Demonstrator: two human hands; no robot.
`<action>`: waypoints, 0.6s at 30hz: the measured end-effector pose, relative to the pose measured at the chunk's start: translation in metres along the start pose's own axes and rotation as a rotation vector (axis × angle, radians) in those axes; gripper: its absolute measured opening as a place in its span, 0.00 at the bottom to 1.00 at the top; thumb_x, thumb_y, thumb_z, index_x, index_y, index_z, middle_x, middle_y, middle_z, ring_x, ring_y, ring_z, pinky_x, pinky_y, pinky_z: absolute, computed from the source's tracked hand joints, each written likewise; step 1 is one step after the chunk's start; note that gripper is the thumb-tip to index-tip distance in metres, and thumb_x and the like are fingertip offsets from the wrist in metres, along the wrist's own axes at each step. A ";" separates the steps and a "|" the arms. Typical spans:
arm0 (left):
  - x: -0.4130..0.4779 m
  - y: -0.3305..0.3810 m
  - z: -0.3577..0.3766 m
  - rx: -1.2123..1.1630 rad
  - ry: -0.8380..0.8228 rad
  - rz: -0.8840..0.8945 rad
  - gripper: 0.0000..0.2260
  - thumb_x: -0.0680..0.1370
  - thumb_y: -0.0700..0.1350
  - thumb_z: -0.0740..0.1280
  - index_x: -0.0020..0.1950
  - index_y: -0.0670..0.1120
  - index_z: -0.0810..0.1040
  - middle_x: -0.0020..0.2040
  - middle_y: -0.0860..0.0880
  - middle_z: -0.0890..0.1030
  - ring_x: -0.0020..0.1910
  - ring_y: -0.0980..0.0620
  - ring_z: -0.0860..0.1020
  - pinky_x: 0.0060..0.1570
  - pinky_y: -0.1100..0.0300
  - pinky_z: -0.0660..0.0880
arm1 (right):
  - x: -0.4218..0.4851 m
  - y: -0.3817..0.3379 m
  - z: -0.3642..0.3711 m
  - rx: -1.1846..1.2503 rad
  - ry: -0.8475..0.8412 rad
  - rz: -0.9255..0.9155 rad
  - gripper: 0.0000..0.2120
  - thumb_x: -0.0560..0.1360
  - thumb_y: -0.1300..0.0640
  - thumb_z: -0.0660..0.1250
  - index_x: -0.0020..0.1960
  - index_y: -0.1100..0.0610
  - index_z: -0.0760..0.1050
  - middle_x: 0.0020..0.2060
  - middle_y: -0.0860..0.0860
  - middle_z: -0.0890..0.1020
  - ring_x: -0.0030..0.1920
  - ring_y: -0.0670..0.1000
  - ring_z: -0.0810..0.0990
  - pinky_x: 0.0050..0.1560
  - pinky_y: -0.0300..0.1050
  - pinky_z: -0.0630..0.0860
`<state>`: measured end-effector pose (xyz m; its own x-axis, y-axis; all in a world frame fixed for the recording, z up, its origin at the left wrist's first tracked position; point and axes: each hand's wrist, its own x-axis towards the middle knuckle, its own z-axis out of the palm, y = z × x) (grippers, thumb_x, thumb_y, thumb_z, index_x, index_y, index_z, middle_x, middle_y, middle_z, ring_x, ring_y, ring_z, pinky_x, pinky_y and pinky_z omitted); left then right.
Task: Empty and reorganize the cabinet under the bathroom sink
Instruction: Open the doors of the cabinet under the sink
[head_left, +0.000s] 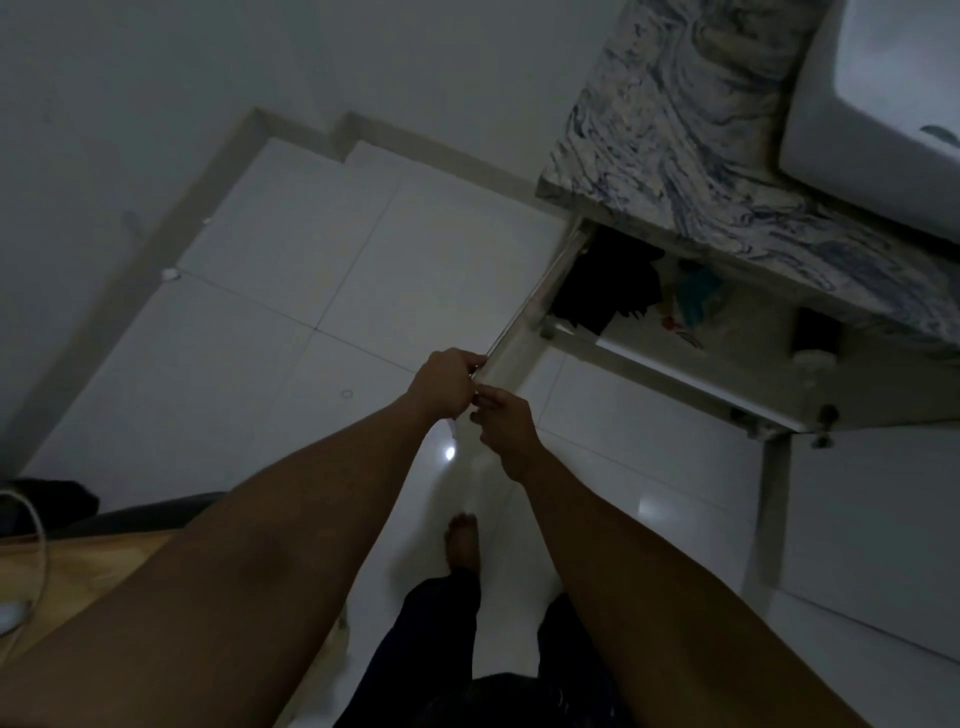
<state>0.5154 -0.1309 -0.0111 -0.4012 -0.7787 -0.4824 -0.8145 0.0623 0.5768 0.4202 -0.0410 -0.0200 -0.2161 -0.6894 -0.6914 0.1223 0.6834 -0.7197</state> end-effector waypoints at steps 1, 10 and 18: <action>-0.001 -0.002 -0.002 0.001 -0.006 0.000 0.23 0.75 0.33 0.65 0.69 0.45 0.76 0.64 0.43 0.80 0.60 0.46 0.79 0.59 0.59 0.75 | 0.001 0.000 0.002 0.026 0.004 0.015 0.21 0.76 0.76 0.58 0.66 0.65 0.73 0.61 0.63 0.78 0.53 0.55 0.77 0.36 0.35 0.71; -0.011 0.004 0.001 0.175 -0.095 0.102 0.17 0.79 0.36 0.60 0.67 0.41 0.76 0.60 0.39 0.80 0.56 0.40 0.79 0.55 0.50 0.77 | -0.006 0.004 -0.014 -0.086 -0.021 0.016 0.22 0.78 0.72 0.56 0.71 0.63 0.68 0.67 0.59 0.74 0.63 0.54 0.75 0.60 0.42 0.73; -0.022 0.058 0.018 0.325 -0.065 0.133 0.23 0.80 0.48 0.62 0.74 0.46 0.68 0.71 0.42 0.70 0.68 0.41 0.70 0.64 0.44 0.72 | -0.036 0.010 -0.093 -0.241 0.187 -0.026 0.22 0.79 0.67 0.58 0.73 0.62 0.66 0.71 0.58 0.70 0.70 0.55 0.70 0.69 0.45 0.66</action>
<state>0.4695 -0.0991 0.0212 -0.5302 -0.7096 -0.4640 -0.8398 0.3641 0.4028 0.3388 0.0136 0.0036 -0.3937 -0.6665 -0.6331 -0.1138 0.7188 -0.6859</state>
